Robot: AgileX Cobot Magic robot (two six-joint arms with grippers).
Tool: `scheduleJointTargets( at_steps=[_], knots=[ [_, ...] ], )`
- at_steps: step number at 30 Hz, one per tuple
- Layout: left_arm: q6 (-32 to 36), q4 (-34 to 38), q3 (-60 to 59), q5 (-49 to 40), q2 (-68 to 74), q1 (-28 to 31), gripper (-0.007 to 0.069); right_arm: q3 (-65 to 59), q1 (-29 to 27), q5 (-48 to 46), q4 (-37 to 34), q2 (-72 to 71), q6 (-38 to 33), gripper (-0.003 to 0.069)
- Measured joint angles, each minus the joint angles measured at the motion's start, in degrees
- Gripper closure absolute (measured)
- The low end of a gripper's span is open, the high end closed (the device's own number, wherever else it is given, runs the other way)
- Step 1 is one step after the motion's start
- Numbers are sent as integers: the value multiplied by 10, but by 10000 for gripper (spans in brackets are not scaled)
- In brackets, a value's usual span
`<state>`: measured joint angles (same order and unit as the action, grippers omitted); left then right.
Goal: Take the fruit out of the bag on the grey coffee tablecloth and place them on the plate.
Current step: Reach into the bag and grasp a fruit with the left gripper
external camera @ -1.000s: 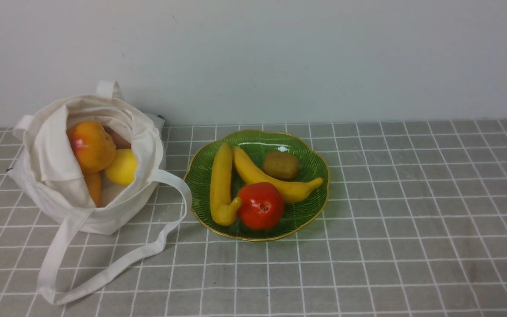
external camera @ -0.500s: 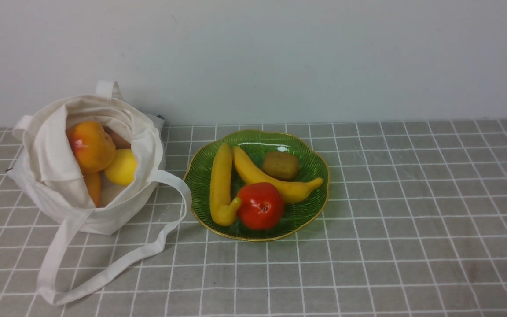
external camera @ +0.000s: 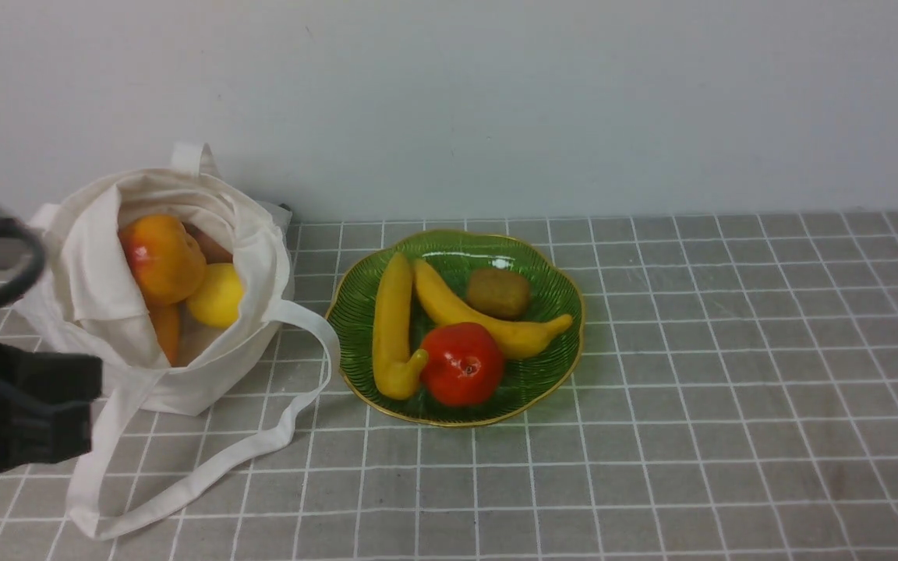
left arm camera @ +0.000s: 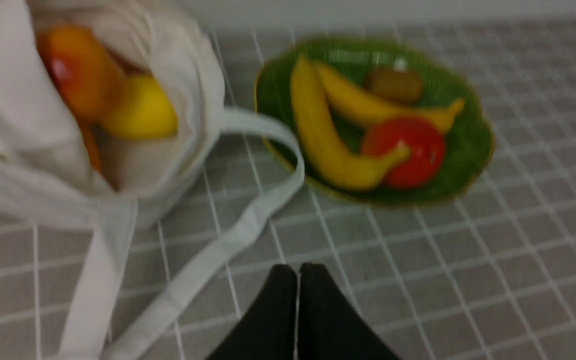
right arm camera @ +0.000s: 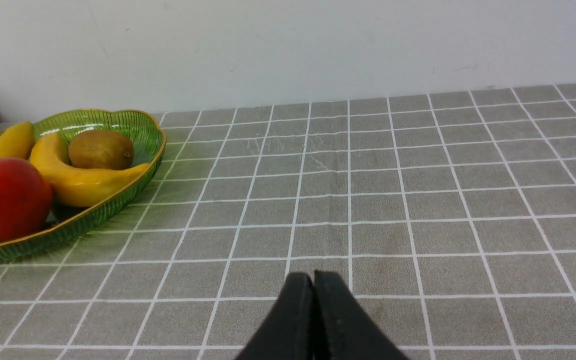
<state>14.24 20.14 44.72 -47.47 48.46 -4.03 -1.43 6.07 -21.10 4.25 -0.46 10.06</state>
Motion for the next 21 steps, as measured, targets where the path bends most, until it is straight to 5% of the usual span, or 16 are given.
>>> scheduleJointTargets(
  at_steps=[14, 21],
  knots=[
    [4, -143, 240, -20, 339, 0, 624, 0, 0, 0, 0, 0, 0, 671],
    [4, -210, 318, 20, 430, 0, 463, 0, 0, 0, 0, 0, 0, 671]
  ],
)
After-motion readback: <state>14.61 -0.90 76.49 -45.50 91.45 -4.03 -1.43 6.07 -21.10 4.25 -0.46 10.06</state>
